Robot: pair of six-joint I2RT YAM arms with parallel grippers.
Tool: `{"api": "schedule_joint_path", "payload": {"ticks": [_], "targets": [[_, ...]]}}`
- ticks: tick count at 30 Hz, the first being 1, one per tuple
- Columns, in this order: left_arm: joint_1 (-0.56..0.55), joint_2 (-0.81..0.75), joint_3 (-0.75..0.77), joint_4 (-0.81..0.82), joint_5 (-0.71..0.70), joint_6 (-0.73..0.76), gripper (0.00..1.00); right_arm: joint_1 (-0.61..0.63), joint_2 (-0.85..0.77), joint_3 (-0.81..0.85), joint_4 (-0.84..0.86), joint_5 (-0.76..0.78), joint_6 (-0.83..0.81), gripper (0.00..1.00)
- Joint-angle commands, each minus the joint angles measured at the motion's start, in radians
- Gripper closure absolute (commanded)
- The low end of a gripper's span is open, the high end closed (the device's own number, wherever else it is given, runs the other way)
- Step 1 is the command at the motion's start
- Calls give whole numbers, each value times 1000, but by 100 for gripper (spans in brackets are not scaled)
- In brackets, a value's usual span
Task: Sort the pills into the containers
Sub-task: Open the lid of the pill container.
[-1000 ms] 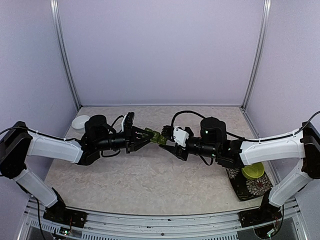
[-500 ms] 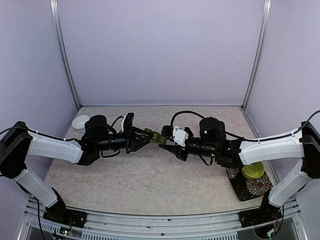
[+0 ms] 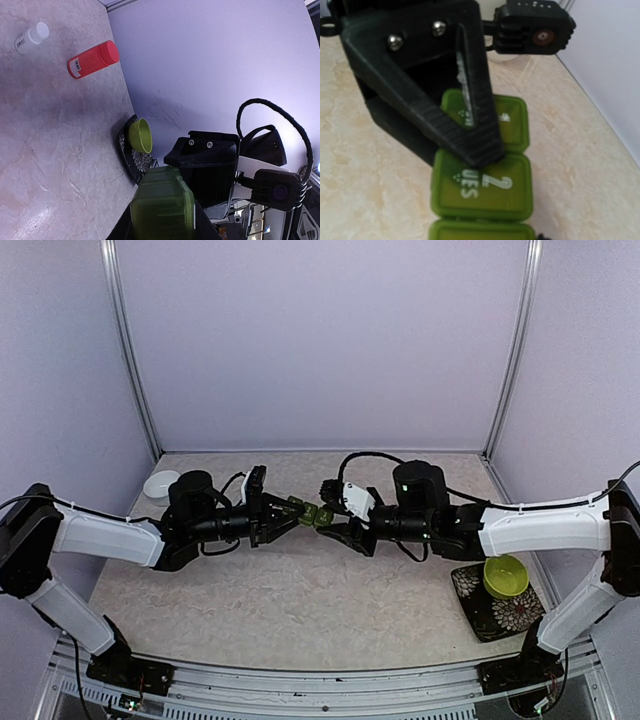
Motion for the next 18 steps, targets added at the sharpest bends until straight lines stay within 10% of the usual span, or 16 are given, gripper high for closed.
{"api": "schedule_joint_path", "payload": {"ticks": [1, 18], "targets": [[-5, -17, -4, 3, 3, 46, 72, 1, 9, 58, -40, -117, 87, 70], [-5, -21, -4, -24, -12, 64, 72, -9, 31, 116, -103, -114, 160, 55]]}}
